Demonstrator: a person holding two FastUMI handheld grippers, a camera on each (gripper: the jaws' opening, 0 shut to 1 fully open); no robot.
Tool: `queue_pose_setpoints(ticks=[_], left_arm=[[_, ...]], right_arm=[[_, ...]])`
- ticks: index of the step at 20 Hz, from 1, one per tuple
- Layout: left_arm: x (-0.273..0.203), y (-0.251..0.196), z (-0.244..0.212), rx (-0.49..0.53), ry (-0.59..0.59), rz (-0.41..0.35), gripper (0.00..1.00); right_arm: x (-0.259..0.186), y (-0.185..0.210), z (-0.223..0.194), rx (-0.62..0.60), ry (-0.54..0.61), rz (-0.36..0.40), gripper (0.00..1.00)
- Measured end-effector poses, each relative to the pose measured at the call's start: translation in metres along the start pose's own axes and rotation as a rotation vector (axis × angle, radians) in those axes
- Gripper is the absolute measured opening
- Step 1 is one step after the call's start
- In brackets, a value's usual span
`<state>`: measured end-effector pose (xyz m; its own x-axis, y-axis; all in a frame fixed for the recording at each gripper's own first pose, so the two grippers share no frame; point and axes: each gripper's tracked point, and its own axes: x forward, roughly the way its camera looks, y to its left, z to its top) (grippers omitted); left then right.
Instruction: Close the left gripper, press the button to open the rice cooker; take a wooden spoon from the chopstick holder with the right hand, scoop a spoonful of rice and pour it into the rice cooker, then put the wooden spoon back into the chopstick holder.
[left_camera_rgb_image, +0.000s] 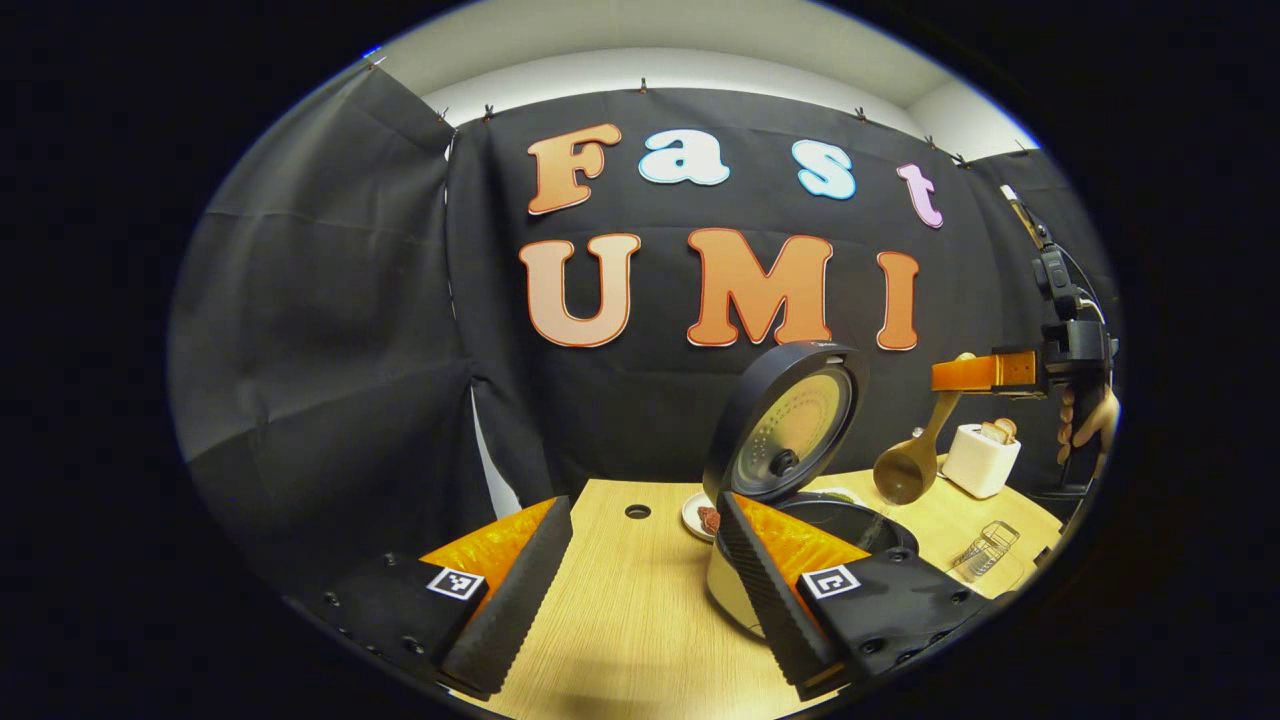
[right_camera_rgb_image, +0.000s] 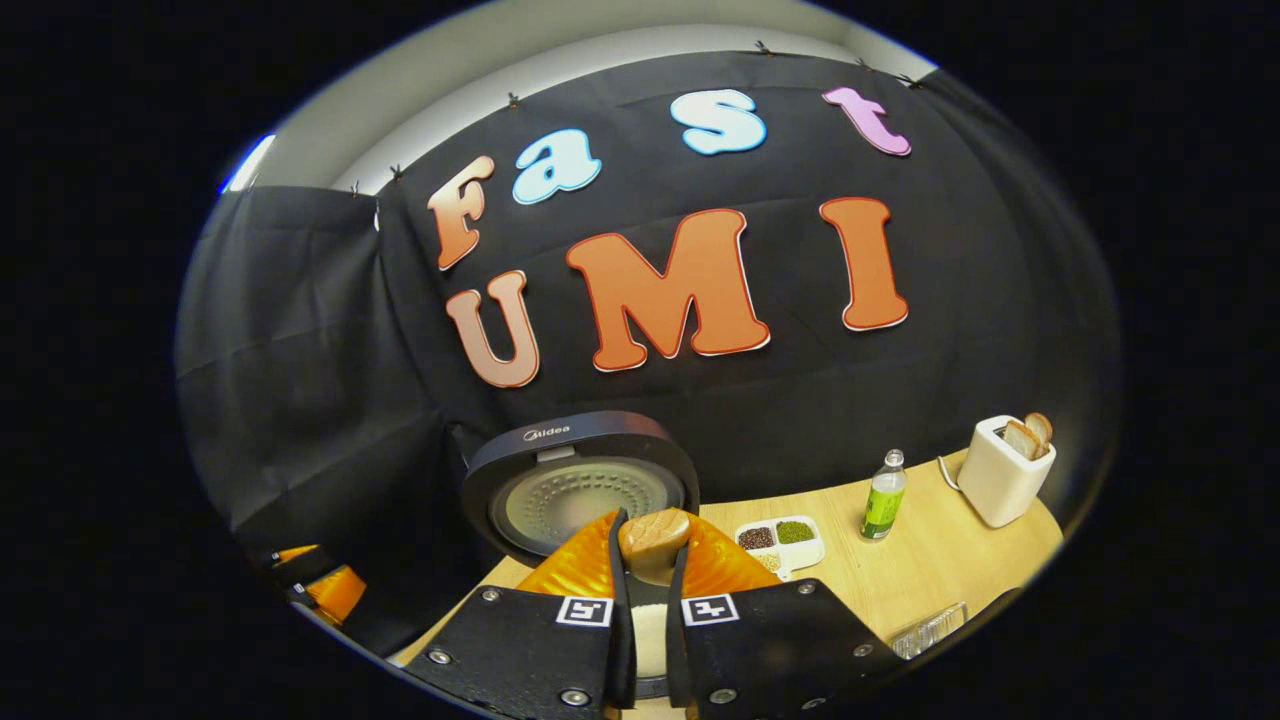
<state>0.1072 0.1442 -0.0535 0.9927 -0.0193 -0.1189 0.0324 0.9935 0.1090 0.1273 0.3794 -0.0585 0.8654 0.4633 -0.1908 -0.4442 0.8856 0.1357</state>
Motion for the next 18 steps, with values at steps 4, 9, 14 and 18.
queue_pose_setpoints(ticks=[4, 9, 14, 18], left_arm=[[-0.002, -0.001, -0.002, 0.002, 0.003, 0.013, 0.98], [-0.007, -0.005, 0.0, -0.017, -0.001, 0.027, 0.98], [-0.012, -0.008, 0.014, -0.023, -0.032, 0.061, 1.0], [-0.014, -0.015, 0.026, -0.028, -0.054, 0.095, 0.97]], right_arm=[[0.0, 0.008, -0.005, -0.036, 0.006, 0.041, 0.11], [-0.002, 0.002, -0.005, 0.055, 0.026, 0.074, 0.11], [-0.02, -0.035, 0.006, 0.175, 0.033, 0.084, 0.11], [-0.047, -0.087, 0.007, 0.205, 0.04, 0.046, 0.11]])
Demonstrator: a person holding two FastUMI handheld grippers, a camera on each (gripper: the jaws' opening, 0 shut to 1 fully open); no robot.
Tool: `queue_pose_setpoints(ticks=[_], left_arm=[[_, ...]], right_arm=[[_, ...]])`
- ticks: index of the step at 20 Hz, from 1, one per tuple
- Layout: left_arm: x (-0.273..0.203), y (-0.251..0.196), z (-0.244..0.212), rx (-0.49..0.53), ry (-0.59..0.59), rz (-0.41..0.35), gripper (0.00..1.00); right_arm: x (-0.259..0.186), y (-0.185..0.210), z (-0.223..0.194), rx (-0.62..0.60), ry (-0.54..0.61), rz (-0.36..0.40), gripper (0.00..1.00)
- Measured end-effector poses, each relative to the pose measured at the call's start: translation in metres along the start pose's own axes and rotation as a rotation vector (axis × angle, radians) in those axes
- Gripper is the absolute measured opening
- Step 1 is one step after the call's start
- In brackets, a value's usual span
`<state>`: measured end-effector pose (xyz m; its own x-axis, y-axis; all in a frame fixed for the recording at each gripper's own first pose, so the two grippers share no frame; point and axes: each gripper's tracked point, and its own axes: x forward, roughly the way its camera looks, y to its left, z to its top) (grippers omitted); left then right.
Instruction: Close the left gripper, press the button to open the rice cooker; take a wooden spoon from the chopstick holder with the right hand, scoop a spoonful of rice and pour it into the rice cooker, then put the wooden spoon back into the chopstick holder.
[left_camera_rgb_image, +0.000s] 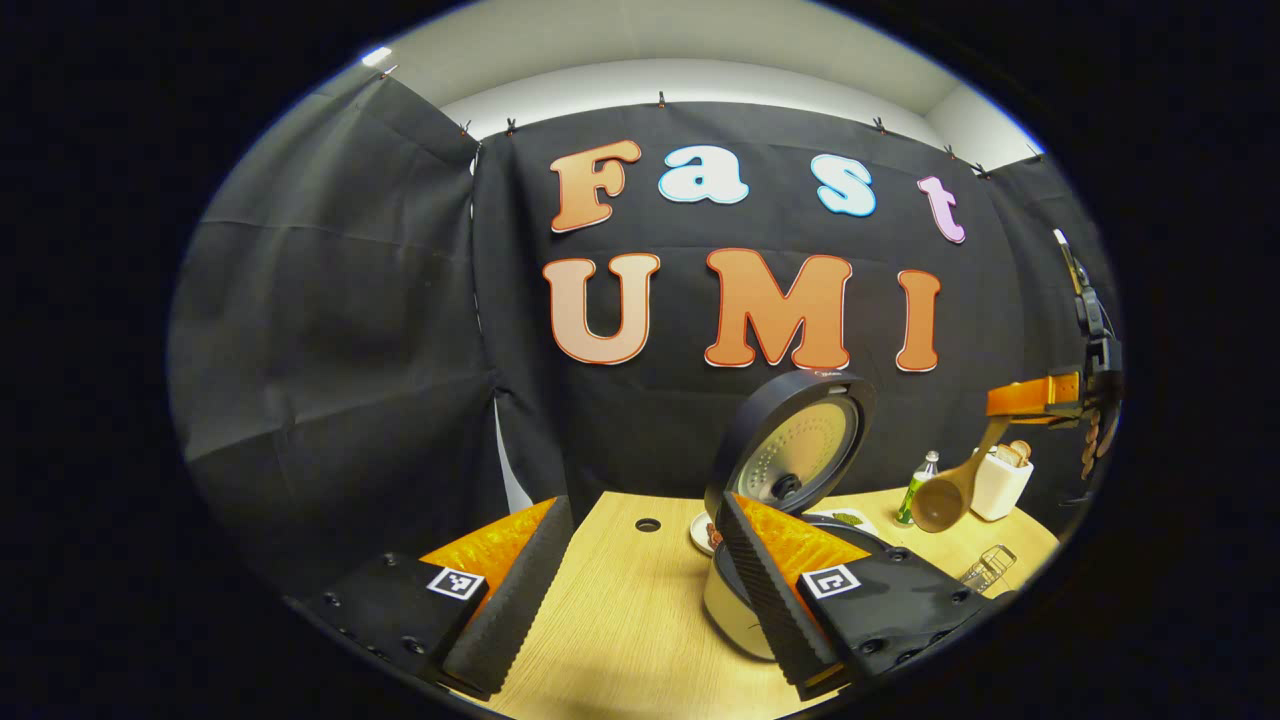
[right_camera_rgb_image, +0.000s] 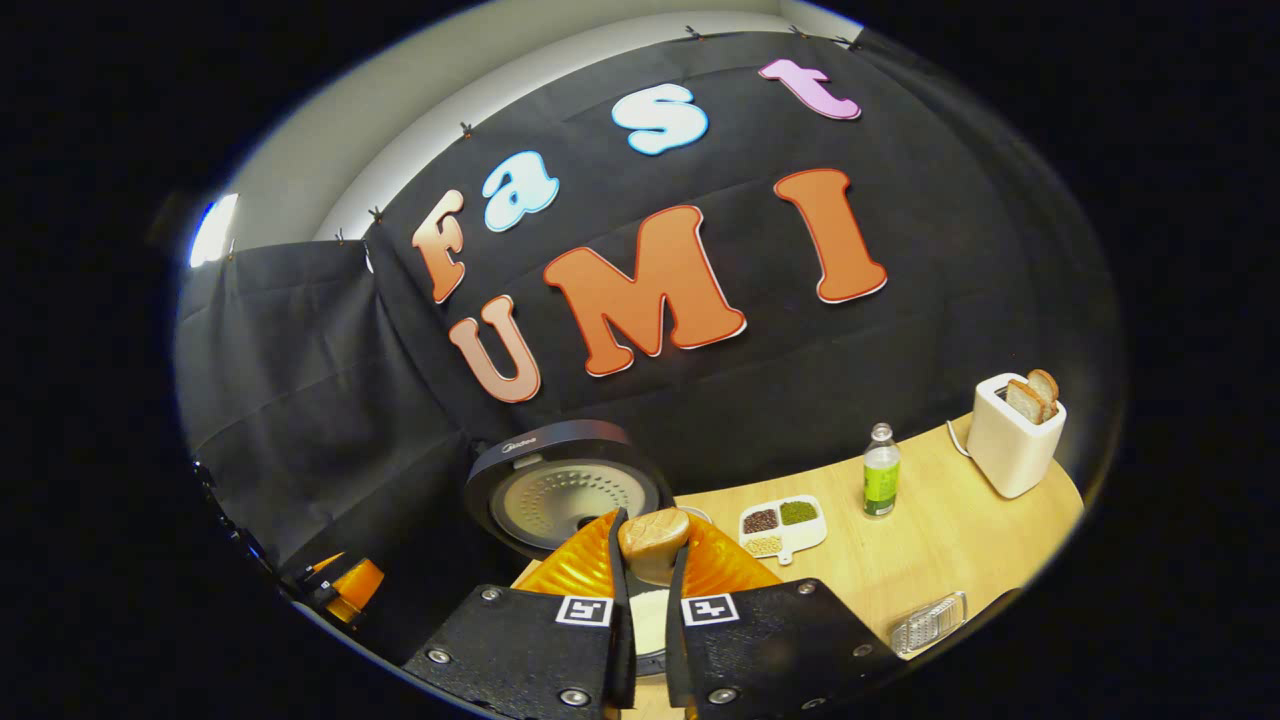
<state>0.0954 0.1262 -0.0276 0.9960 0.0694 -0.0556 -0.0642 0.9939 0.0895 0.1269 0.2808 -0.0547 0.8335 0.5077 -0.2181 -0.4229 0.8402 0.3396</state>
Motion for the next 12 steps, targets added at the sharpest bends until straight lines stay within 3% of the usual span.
queue_pose_setpoints(ticks=[12], left_arm=[[-0.005, -0.061, 0.018, 0.007, -0.029, 0.025, 0.98]], right_arm=[[-0.088, -0.176, -0.022, 0.145, 0.026, -0.201, 0.11]])
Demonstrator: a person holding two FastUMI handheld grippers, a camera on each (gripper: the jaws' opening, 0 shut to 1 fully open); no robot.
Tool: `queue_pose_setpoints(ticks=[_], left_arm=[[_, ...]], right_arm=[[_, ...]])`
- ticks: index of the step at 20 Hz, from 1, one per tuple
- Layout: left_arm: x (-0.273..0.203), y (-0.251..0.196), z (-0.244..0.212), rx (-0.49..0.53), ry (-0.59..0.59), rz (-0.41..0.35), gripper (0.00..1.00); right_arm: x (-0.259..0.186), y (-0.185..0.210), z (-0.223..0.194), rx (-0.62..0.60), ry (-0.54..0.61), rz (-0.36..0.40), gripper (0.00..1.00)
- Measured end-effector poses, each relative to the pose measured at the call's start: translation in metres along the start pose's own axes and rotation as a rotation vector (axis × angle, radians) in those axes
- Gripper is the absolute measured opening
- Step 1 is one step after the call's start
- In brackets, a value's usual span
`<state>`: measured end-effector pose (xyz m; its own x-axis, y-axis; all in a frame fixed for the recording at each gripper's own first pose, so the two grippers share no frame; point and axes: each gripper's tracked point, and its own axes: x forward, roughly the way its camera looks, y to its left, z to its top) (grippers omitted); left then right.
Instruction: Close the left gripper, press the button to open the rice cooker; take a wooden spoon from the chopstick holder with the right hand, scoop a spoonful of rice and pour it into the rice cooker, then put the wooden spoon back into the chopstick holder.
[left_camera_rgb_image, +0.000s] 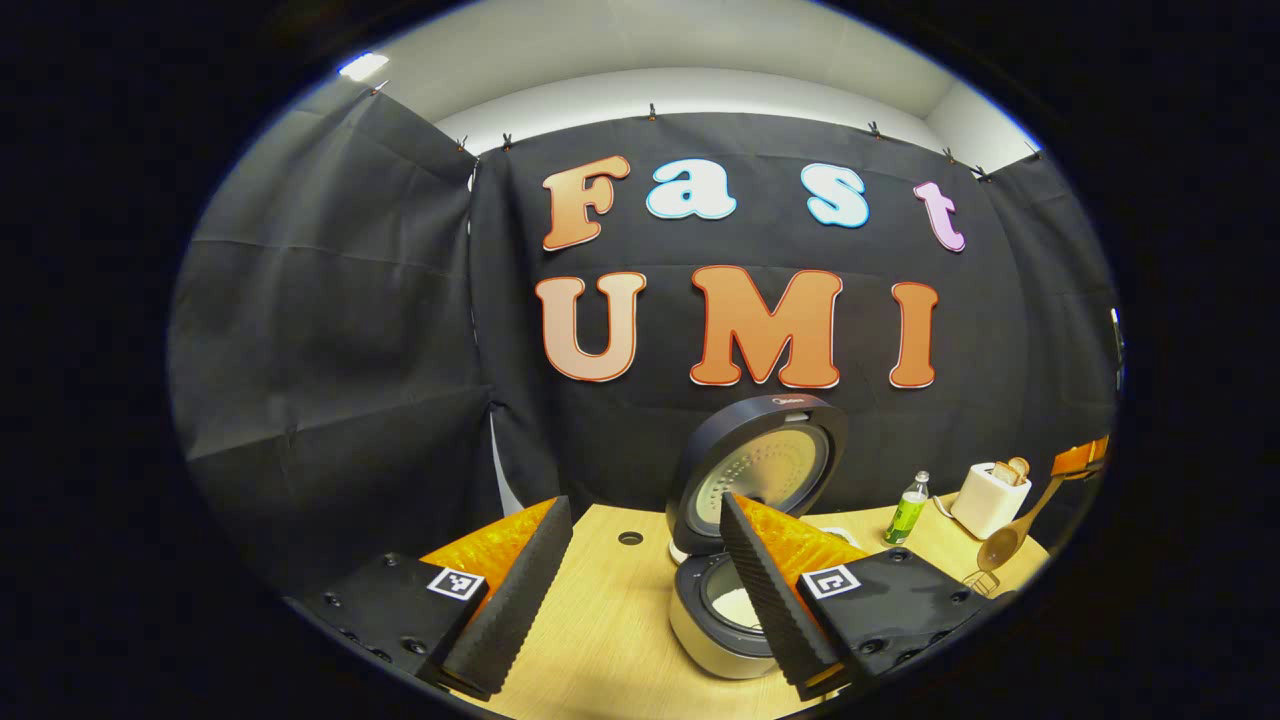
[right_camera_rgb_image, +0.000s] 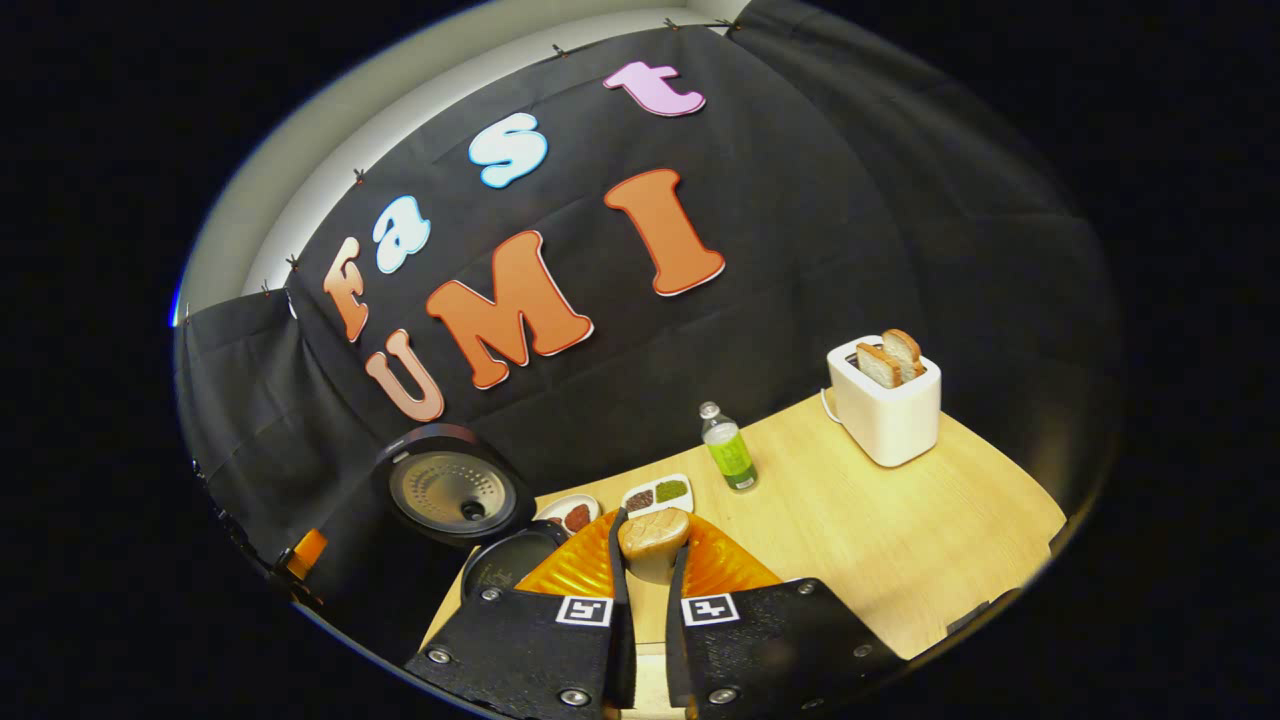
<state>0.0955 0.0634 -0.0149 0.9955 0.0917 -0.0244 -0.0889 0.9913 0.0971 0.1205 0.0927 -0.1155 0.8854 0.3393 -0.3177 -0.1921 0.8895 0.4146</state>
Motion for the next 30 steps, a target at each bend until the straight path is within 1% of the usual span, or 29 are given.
queue_pose_setpoints(ticks=[4, 7, 12, 14, 17, 20, 22, 23, 25, 27, 28, 30], left_arm=[[-0.006, -0.021, -0.002, 0.002, 0.007, 0.007, 0.98], [-0.011, -0.032, -0.004, -0.003, 0.012, 0.025, 0.98], [-0.022, -0.04, 0.0, 0.006, 0.007, 0.072, 0.98], [-0.025, -0.046, 0.001, 0.006, 0.01, 0.07, 0.98], [-0.028, -0.046, 0.001, 0.024, 0.023, 0.088, 0.98], [-0.03, -0.054, 0.005, 0.035, 0.021, 0.087, 0.98], [-0.03, -0.058, 0.009, 0.053, 0.016, 0.081, 0.98], [-0.029, -0.06, 0.011, 0.062, 0.016, 0.078, 0.98], [-0.027, -0.067, 0.016, 0.069, 0.015, 0.065, 0.97], [-0.023, -0.073, 0.019, 0.064, 0.011, 0.051, 0.97], [-0.021, -0.076, 0.019, 0.059, 0.01, 0.044, 0.97], [-0.018, -0.08, 0.018, 0.048, 0.013, 0.032, 0.97]], right_arm=[[-0.001, -0.038, -0.018, 0.044, 0.039, -0.025, 0.11], [0.002, -0.059, -0.029, 0.065, 0.057, -0.035, 0.11], [0.017, -0.079, -0.053, 0.105, 0.099, -0.021, 0.11], [0.024, -0.082, -0.062, 0.115, 0.111, -0.007, 0.11], [0.035, -0.088, -0.078, 0.133, 0.134, 0.001, 0.11], [0.042, -0.095, -0.093, 0.171, 0.158, 0.017, 0.11], [0.044, -0.1, -0.098, 0.197, 0.172, 0.022, 0.14], [0.043, -0.102, -0.095, 0.21, 0.167, 0.019, 0.18], [0.043, -0.11, -0.093, 0.213, 0.167, 0.0, 0.22], [0.041, -0.12, -0.091, 0.2, 0.164, -0.03, 0.26], [0.038, -0.126, -0.092, 0.185, 0.167, -0.055, 0.27], [0.033, -0.142, -0.086, 0.14, 0.156, -0.118, 0.33]])
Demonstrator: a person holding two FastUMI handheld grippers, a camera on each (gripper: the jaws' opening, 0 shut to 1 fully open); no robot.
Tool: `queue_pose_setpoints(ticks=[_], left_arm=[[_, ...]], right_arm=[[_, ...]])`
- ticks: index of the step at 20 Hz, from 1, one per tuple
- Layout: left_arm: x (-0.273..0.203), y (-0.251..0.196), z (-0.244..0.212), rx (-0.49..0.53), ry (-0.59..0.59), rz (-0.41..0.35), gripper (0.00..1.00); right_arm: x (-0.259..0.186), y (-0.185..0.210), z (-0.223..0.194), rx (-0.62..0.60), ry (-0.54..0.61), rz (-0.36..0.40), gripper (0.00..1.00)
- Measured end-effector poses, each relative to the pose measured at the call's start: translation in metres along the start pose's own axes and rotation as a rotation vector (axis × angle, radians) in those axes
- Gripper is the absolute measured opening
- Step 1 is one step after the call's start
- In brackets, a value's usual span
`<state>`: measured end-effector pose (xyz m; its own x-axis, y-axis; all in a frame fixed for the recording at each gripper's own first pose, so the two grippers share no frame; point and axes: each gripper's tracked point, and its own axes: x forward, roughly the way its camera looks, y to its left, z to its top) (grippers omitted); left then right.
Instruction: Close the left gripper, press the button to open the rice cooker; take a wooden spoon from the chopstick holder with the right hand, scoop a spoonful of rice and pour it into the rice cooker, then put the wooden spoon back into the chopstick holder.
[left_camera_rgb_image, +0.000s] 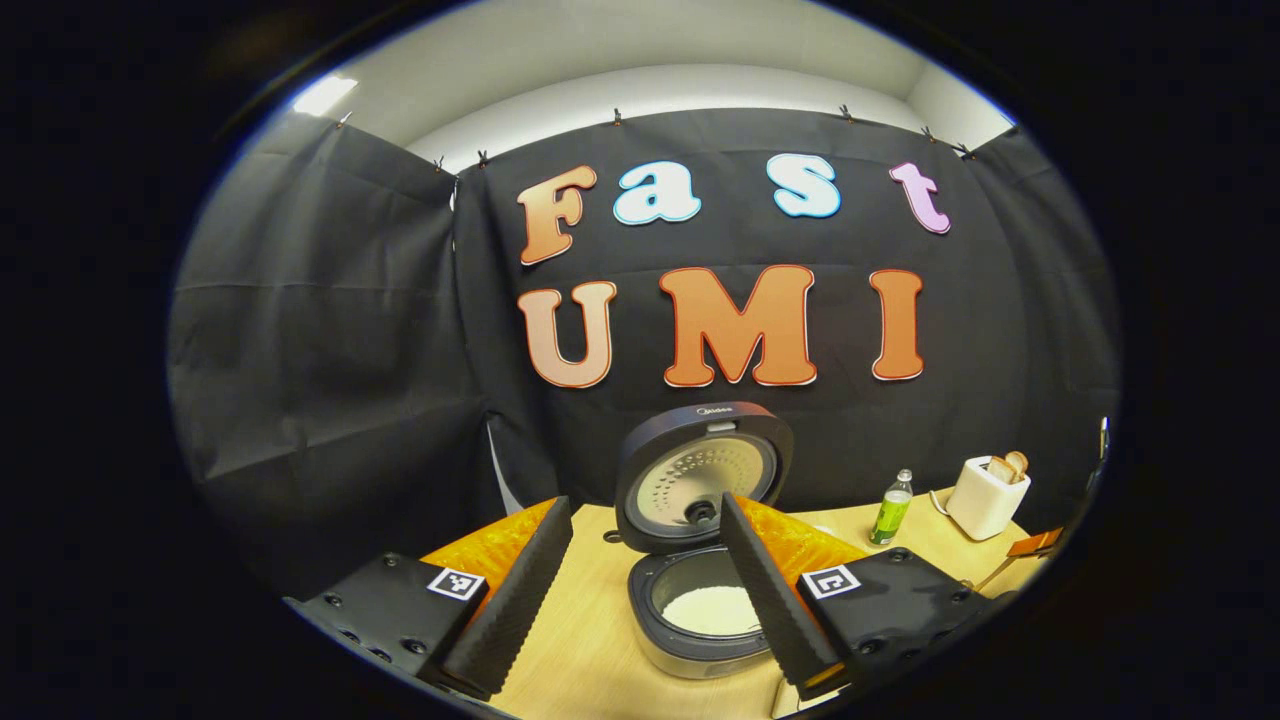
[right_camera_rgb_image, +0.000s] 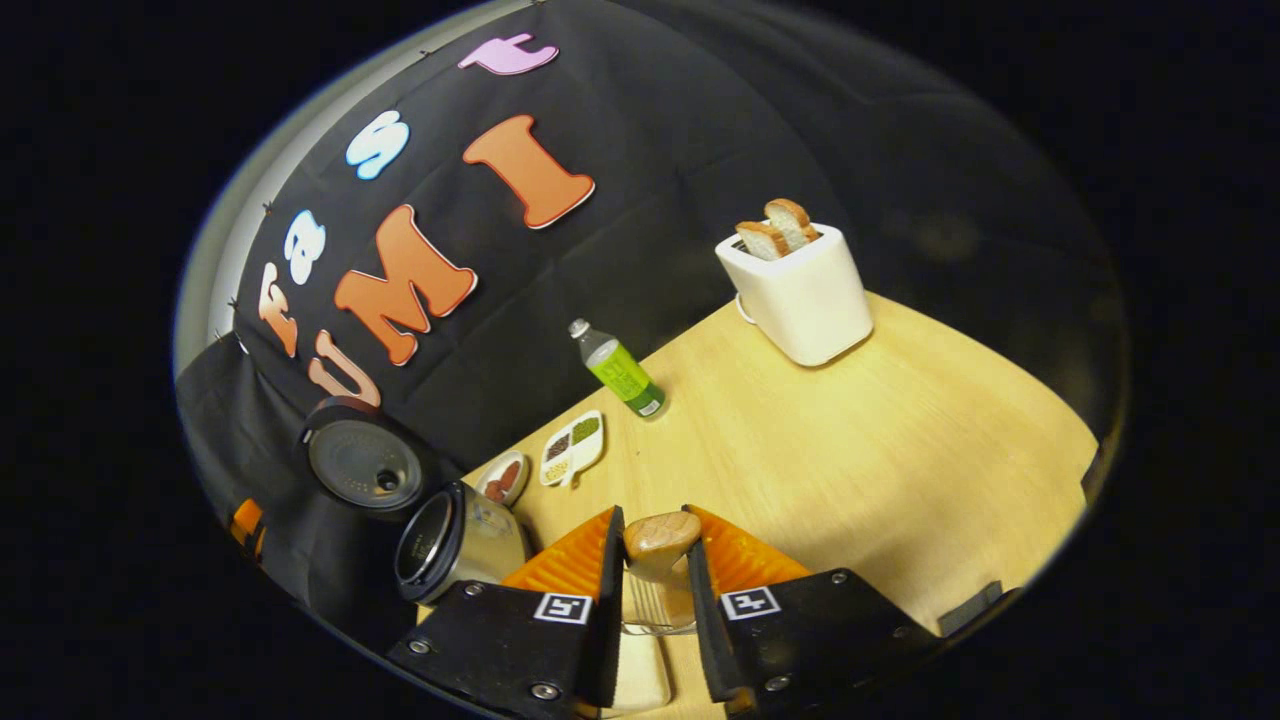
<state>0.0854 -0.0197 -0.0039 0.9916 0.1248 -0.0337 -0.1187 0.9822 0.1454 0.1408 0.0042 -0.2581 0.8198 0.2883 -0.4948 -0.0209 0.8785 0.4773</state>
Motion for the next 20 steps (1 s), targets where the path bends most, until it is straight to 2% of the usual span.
queue_pose_setpoints(ticks=[1, 2, 4, 5, 6, 7, 11, 17, 19, 20], left_arm=[[0.001, -0.002, 0.0, -0.005, 0.003, -0.004, 0.97], [0.003, -0.002, -0.001, -0.008, 0.007, -0.004, 0.97], [0.007, -0.002, 0.002, -0.008, 0.012, 0.004, 0.97], [0.01, -0.002, 0.006, -0.009, 0.01, 0.008, 0.97], [0.014, -0.004, 0.011, -0.013, 0.007, 0.008, 0.97], [0.019, -0.005, 0.017, -0.02, 0.005, 0.008, 0.97], [0.05, -0.015, 0.048, -0.051, 0.01, -0.006, 0.97], [0.121, -0.039, 0.104, -0.066, 0.042, -0.044, 0.97], [0.152, -0.053, 0.111, -0.086, 0.065, -0.076, 1.0], [0.169, -0.056, 0.111, -0.088, 0.078, -0.083, 0.97]], right_arm=[[-0.005, -0.003, 0.006, -0.017, -0.012, -0.016, 0.41], [-0.013, -0.002, 0.012, -0.037, -0.026, -0.026, 0.46], [-0.027, -0.002, 0.029, -0.114, -0.068, -0.06, 0.67], [-0.035, 0.001, 0.04, -0.163, -0.098, -0.074, 0.83], [-0.042, 0.005, 0.048, -0.218, -0.128, -0.092, 0.83], [-0.051, 0.01, 0.058, -0.265, -0.15, -0.102, 0.95], [-0.079, 0.032, 0.086, -0.366, -0.213, -0.106, 0.95], [-0.093, 0.05, 0.09, -0.346, -0.231, -0.087, 0.94], [-0.096, 0.05, 0.09, -0.351, -0.235, -0.096, 0.95], [-0.097, 0.05, 0.089, -0.348, -0.234, -0.099, 0.95]])
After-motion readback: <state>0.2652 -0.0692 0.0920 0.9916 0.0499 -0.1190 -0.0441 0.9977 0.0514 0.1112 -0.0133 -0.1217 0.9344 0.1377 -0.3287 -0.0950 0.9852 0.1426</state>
